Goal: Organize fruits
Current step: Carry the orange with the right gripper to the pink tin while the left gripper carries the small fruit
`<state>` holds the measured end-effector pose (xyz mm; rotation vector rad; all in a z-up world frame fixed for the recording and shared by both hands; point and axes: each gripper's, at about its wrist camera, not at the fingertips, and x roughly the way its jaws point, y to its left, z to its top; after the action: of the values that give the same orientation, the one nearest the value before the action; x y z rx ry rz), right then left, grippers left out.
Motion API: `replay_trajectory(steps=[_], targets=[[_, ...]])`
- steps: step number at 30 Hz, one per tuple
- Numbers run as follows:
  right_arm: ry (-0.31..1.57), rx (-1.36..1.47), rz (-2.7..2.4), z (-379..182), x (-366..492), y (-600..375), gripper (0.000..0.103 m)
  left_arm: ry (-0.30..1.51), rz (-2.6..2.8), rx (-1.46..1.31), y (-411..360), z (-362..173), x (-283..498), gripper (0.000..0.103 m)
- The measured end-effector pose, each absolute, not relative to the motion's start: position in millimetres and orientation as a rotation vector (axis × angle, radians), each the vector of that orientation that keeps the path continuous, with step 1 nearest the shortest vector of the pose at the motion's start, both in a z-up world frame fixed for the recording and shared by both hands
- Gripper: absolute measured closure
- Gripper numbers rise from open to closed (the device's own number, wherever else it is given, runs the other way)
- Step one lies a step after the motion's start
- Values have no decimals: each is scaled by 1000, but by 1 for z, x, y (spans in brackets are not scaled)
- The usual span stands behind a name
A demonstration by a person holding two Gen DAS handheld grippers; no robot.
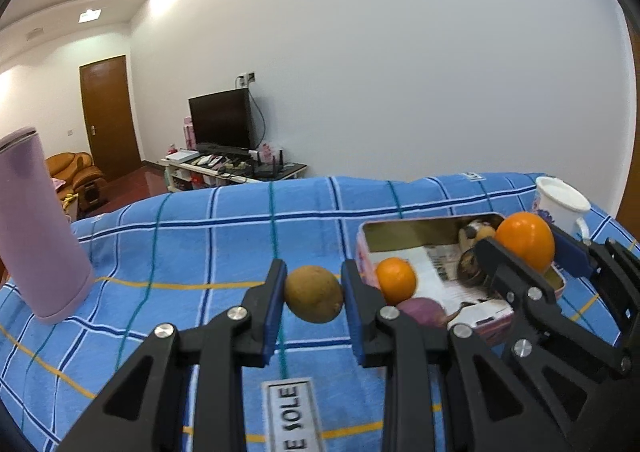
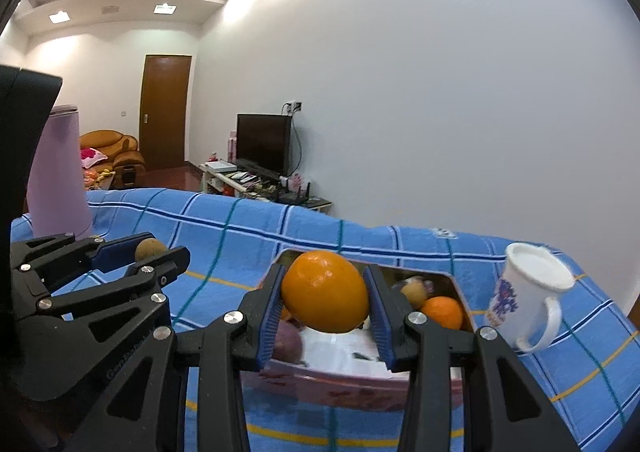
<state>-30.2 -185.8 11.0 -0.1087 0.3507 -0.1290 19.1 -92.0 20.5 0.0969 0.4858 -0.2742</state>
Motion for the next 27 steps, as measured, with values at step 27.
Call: replay_trajectory(steps=[27], targets=[[332,-71,-196,11,-55,-222,61,472,-310,90,-115,13,-5,73]])
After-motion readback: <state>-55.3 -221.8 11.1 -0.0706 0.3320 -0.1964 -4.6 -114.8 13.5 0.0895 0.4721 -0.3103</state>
